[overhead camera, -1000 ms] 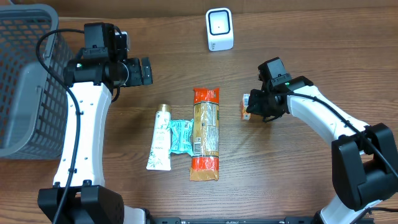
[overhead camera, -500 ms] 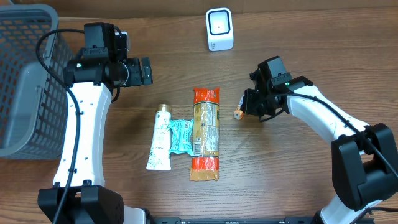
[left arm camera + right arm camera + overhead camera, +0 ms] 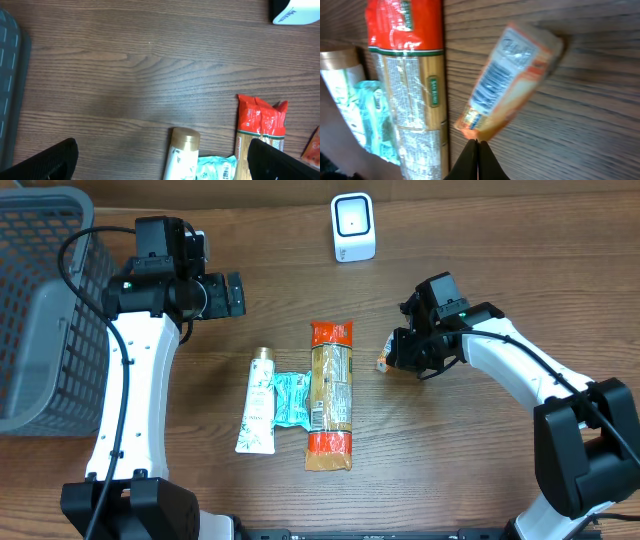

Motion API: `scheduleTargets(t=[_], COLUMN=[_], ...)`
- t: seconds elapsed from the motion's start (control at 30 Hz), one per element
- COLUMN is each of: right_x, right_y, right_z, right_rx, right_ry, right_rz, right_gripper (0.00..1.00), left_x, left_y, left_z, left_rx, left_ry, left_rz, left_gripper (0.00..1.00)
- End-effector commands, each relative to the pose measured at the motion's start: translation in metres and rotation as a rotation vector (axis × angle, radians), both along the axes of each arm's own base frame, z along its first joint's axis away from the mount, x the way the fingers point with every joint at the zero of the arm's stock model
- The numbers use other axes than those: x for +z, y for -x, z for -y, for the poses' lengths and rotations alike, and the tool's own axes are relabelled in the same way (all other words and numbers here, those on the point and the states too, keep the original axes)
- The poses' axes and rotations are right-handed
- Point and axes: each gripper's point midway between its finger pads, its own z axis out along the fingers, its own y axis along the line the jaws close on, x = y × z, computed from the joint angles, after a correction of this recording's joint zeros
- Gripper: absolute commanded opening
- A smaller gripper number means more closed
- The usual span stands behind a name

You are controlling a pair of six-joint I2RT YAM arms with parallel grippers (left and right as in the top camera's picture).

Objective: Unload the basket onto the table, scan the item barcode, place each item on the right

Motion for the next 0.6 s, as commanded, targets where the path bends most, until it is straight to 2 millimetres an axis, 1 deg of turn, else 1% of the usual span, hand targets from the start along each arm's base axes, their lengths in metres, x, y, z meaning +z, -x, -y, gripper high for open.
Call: scheduleTargets(t=[0.0,0.07,0.17,0.23,0.3,0.47,0.57], right_x=[0.016,0.014,0.001,-0.005,-0.007,-0.004,-0.004], right_y=[-0.008,-0.007,-0.007,-0.007,-0.008,-0.017,-0.019], right_z=[0.014,0.018,0.036,0.043,0.041,0.032,0.032], right_rx=[-0.027,-0.041,-0.093,-0.100,-0.096,-0.109,-0.118], right_ry=[0.030,0.040,0.147,0.193,0.197,0.172,0.166], right_rz=[0.066,0.053,0.044,0.047,0.051,0.088,0.098], right_gripper=[0.04,0.04,0.04,0.04,0.04,0.04,0.04], left_x=[0.006,0.006,0.006,0.007,0.006,0.006,0.006], left_y=[-0.002,-0.002,-0.002,-0.002,-0.002,-0.002,-0.002], left_z=[0.002,0.002,0.002,0.002,0.002,0.002,0.002], left_rx=[0.006,0.006,0.006,0.006,0.006,0.006,0.006], left_ry=[0.001,0.001,0.001,0.001,0.001,0.001,0.001], left_rz=[0.020,0.020,0.020,0.020,0.020,0.020,0.020], left_gripper=[1.00,1.00,1.00,1.00,1.00,1.00,1.00])
